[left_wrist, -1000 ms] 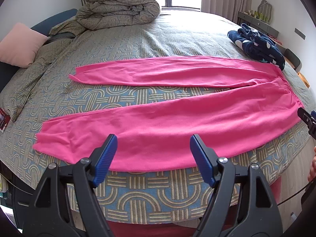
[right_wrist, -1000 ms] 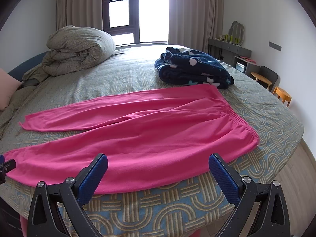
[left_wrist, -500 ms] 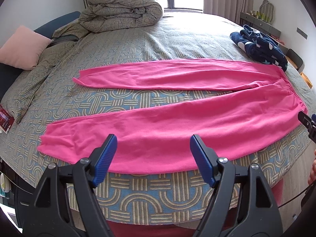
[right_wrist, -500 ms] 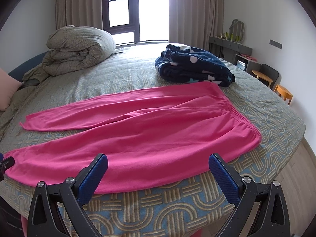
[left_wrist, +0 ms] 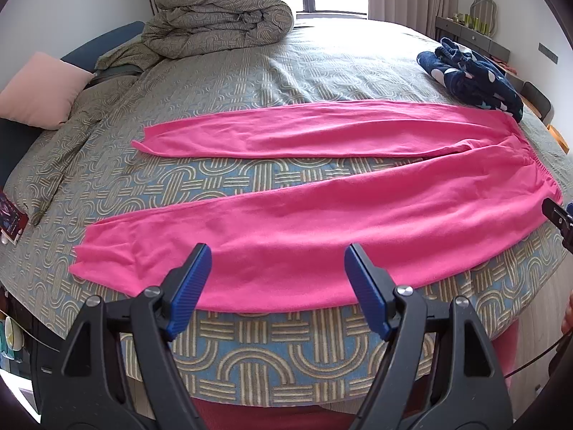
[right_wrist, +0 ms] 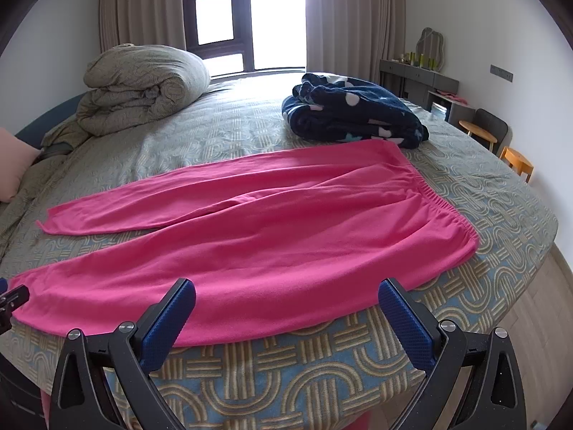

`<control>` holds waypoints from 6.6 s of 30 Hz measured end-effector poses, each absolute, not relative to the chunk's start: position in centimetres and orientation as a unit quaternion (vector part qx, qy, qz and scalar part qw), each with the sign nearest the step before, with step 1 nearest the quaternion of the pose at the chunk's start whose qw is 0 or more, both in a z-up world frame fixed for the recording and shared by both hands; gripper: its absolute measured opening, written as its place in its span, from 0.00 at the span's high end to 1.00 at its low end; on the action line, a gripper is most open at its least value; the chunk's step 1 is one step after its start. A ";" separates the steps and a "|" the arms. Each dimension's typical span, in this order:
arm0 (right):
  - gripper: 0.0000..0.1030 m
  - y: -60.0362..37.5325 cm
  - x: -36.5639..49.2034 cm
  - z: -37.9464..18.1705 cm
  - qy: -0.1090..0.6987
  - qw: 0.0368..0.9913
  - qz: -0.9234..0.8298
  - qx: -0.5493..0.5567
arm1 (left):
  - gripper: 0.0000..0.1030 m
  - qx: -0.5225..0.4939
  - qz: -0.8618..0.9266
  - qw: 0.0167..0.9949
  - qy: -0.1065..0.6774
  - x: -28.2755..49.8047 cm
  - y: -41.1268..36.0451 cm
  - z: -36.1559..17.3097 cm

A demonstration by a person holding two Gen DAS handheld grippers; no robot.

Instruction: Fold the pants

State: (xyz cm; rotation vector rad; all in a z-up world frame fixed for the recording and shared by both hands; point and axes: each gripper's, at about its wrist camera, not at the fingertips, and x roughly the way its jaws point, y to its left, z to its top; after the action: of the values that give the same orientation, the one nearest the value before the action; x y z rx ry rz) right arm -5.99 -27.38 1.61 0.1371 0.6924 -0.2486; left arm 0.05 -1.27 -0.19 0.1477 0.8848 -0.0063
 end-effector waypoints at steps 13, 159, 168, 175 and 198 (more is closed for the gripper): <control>0.00 -27.6 -6.1 1.2 0.345 0.929 -0.111 0.077 | 0.25 0.063 -0.007 0.900 0.431 0.1 -1.3 -0.6; 0.37 -56.1 7.7 -3.4 0.436 0.835 -0.129 0.309 | 0.64 0.085 -0.359 0.765 0.527 16.3 -23.5 -2.2; 0.30 -56.8 9.5 -4.8 0.423 0.835 -0.086 0.342 | 0.64 0.094 -0.361 0.745 0.554 16.8 -28.9 -5.3; 0.78 -56.9 9.5 -5.2 0.418 0.834 -0.095 0.347 | 0.64 0.092 -0.348 0.751 0.553 16.0 -29.7 -5.4; 0.35 -56.5 3.9 -2.2 0.464 0.840 -0.210 0.187 | 0.95 0.114 -0.371 0.757 0.525 10.3 -26.8 -2.8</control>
State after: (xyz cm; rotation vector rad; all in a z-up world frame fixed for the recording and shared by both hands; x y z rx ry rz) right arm 3.87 -56.55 -2.19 0.3960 0.9820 -0.4438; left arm 10.32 -26.75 -2.76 0.2495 1.1442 -0.8080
